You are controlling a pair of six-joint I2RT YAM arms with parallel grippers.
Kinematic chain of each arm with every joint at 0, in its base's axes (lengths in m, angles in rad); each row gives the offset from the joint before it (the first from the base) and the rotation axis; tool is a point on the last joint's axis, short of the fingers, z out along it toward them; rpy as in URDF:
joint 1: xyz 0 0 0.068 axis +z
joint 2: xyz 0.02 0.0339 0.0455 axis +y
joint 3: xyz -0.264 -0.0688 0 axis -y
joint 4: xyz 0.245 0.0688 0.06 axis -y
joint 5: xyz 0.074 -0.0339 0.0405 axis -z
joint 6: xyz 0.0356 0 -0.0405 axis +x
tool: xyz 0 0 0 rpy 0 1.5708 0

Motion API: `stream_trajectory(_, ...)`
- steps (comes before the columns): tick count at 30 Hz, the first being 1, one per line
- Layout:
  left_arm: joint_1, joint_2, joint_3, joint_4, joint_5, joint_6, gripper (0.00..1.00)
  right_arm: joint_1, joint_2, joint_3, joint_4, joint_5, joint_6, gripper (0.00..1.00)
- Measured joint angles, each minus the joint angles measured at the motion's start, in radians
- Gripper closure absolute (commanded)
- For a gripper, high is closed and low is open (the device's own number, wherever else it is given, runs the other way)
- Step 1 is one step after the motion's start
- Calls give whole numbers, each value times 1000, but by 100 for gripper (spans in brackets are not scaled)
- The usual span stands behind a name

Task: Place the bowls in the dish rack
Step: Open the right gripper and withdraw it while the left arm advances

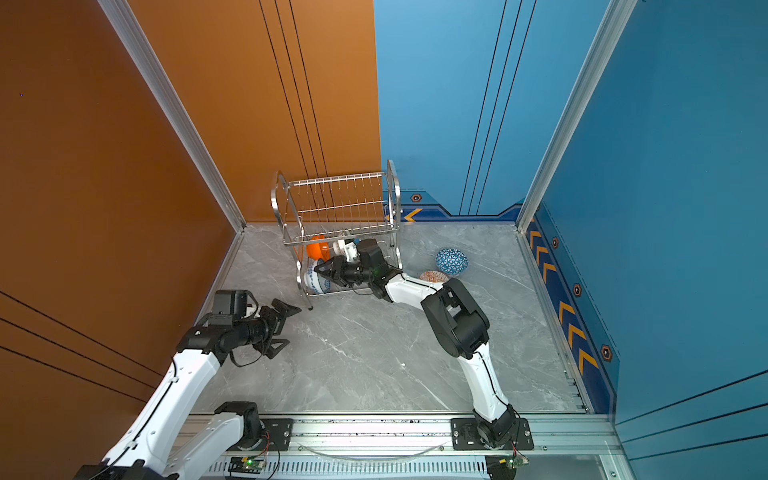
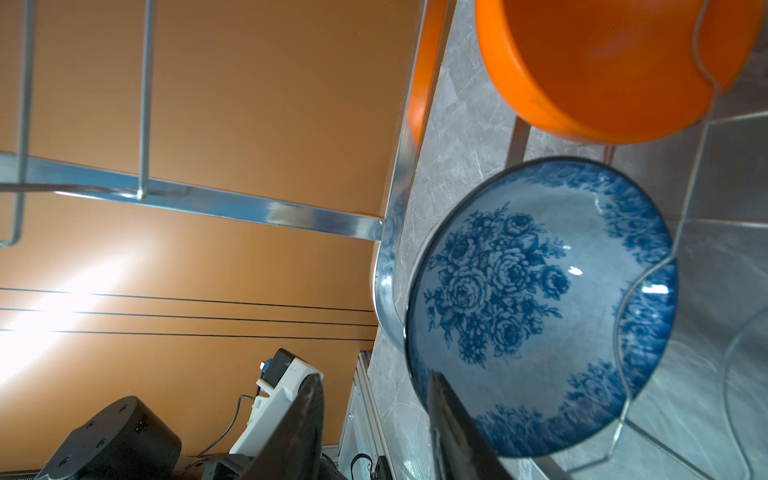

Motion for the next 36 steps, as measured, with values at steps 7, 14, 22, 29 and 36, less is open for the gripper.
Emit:
stream_trajectory(7,-27,-1,0,-1,-8,0,2,2,-79,-89,2,16,0,53)
stream_trajectory(14,-74,-1,0,-3,-31,-8,2,39,-170,-184,11,36,-7,45)
stream_trajectory(22,-160,13,42,-2,-80,-27,2,42,-303,-305,-28,63,-59,29)
stream_trajectory(29,-273,68,76,11,-147,-49,2,32,-444,-372,-146,88,-149,9)
stream_trajectory(36,-382,152,110,72,-211,-60,2,-42,-582,-444,-273,104,-229,0)
